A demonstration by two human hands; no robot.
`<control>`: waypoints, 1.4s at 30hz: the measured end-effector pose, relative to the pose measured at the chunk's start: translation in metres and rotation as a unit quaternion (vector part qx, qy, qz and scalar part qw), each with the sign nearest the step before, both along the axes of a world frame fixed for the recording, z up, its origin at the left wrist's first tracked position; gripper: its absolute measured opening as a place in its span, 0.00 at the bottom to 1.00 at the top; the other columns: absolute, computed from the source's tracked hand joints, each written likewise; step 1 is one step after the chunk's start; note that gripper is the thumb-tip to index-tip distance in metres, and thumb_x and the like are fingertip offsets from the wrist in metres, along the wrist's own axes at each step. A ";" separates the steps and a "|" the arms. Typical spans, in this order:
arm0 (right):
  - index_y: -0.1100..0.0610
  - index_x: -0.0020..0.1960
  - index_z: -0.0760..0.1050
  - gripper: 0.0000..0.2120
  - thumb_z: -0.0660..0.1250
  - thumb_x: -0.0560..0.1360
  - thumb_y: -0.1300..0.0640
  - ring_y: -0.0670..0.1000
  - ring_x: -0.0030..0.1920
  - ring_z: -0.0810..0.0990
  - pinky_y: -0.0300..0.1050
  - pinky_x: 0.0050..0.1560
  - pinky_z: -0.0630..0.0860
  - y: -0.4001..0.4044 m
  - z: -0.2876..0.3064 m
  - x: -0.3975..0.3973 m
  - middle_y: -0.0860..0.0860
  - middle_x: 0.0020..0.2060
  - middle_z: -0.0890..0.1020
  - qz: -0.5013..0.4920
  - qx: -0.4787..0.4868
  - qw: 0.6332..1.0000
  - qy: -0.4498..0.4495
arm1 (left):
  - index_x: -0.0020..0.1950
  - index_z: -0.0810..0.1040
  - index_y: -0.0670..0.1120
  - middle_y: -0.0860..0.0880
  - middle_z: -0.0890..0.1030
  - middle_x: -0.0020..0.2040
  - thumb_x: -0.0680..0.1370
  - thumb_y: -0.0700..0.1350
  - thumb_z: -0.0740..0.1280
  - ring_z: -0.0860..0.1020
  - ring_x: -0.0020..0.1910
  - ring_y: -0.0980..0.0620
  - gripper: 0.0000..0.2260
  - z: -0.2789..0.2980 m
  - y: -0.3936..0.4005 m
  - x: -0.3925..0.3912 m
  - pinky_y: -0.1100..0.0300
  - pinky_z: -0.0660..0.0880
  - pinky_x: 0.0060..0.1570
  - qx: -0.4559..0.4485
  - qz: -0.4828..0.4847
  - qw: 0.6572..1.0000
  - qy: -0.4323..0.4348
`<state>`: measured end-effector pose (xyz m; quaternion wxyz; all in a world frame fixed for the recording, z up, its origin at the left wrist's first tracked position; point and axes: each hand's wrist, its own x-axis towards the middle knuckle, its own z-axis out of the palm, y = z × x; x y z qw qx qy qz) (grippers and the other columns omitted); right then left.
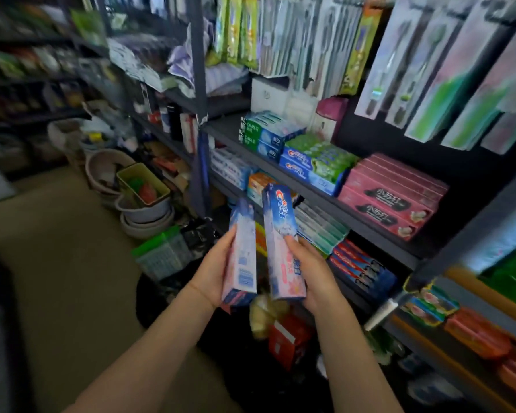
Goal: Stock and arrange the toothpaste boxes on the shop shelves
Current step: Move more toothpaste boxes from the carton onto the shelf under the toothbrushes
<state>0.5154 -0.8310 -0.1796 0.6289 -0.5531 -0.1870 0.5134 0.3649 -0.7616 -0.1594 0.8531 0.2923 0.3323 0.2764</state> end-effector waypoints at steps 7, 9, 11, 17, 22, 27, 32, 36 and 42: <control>0.55 0.63 0.77 0.18 0.70 0.76 0.48 0.60 0.52 0.83 0.59 0.58 0.79 0.121 0.013 0.016 0.59 0.56 0.83 0.039 -0.018 0.997 0.061 | 0.59 0.74 0.42 0.47 0.78 0.29 0.80 0.54 0.61 0.77 0.22 0.52 0.17 0.003 0.113 0.013 0.64 0.72 0.22 0.003 0.023 1.000 0.019; 0.54 0.62 0.77 0.18 0.70 0.76 0.47 0.60 0.53 0.83 0.62 0.59 0.77 0.149 0.012 0.018 0.59 0.55 0.84 0.043 -0.030 0.997 0.057 | 0.62 0.74 0.43 0.47 0.82 0.33 0.80 0.53 0.61 0.80 0.27 0.52 0.17 0.002 0.141 0.014 0.63 0.75 0.25 0.001 0.030 0.999 0.014; 0.55 0.57 0.78 0.13 0.69 0.78 0.49 0.59 0.48 0.84 0.59 0.56 0.79 0.178 0.013 0.018 0.58 0.50 0.85 0.039 -0.035 0.998 0.037 | 0.56 0.77 0.43 0.47 0.82 0.35 0.75 0.56 0.66 0.80 0.29 0.52 0.18 -0.004 0.174 0.013 0.61 0.78 0.29 0.002 0.036 0.999 0.015; 0.54 0.61 0.79 0.17 0.70 0.76 0.47 0.56 0.42 0.84 0.53 0.47 0.80 0.277 0.015 0.014 0.57 0.45 0.84 0.015 -0.064 0.998 -0.008 | 0.59 0.77 0.41 0.45 0.79 0.43 0.74 0.52 0.69 0.80 0.36 0.49 0.19 -0.018 0.296 0.006 0.54 0.82 0.45 -0.055 0.051 0.994 -0.077; 0.58 0.61 0.76 0.18 0.70 0.77 0.48 0.54 0.39 0.84 0.49 0.41 0.78 0.381 0.027 0.002 0.55 0.41 0.84 -0.001 -0.088 0.994 -0.062 | 0.59 0.83 0.42 0.39 0.84 0.54 0.81 0.56 0.60 0.84 0.48 0.42 0.21 -0.019 0.406 0.004 0.46 0.78 0.55 -0.093 0.012 0.989 -0.111; 0.51 0.57 0.77 0.13 0.71 0.76 0.48 0.52 0.49 0.85 0.59 0.56 0.80 0.475 0.046 0.003 0.51 0.51 0.84 -0.023 -0.088 0.963 -0.254 | 0.52 0.83 0.43 0.41 0.85 0.47 0.80 0.63 0.58 0.84 0.41 0.44 0.26 -0.016 0.488 0.003 0.53 0.81 0.42 -0.060 -0.026 0.996 -0.059; 0.50 0.57 0.72 0.13 0.72 0.75 0.55 0.46 0.52 0.81 0.50 0.56 0.78 0.544 0.076 0.022 0.47 0.51 0.82 -0.044 -0.049 0.909 -0.412 | 0.60 0.75 0.40 0.42 0.83 0.43 0.74 0.48 0.70 0.83 0.42 0.44 0.19 -0.026 0.528 0.016 0.49 0.82 0.45 -0.017 -0.017 0.999 -0.028; 0.50 0.58 0.71 0.16 0.73 0.74 0.54 0.48 0.53 0.80 0.53 0.57 0.77 0.578 0.081 0.041 0.47 0.52 0.82 -0.042 -0.076 0.856 -0.509 | 0.56 0.78 0.44 0.46 0.83 0.36 0.78 0.43 0.69 0.83 0.35 0.49 0.08 -0.030 0.543 0.033 0.50 0.80 0.45 -0.018 -0.001 0.999 -0.035; 0.57 0.63 0.67 0.19 0.69 0.77 0.53 0.60 0.57 0.77 0.50 0.52 0.73 0.603 0.079 0.059 0.58 0.58 0.78 -0.008 -0.236 0.709 -0.665 | 0.48 0.80 0.48 0.47 0.83 0.33 0.79 0.41 0.68 0.80 0.36 0.46 0.02 -0.027 0.552 0.053 0.50 0.78 0.45 -0.027 0.027 0.999 -0.001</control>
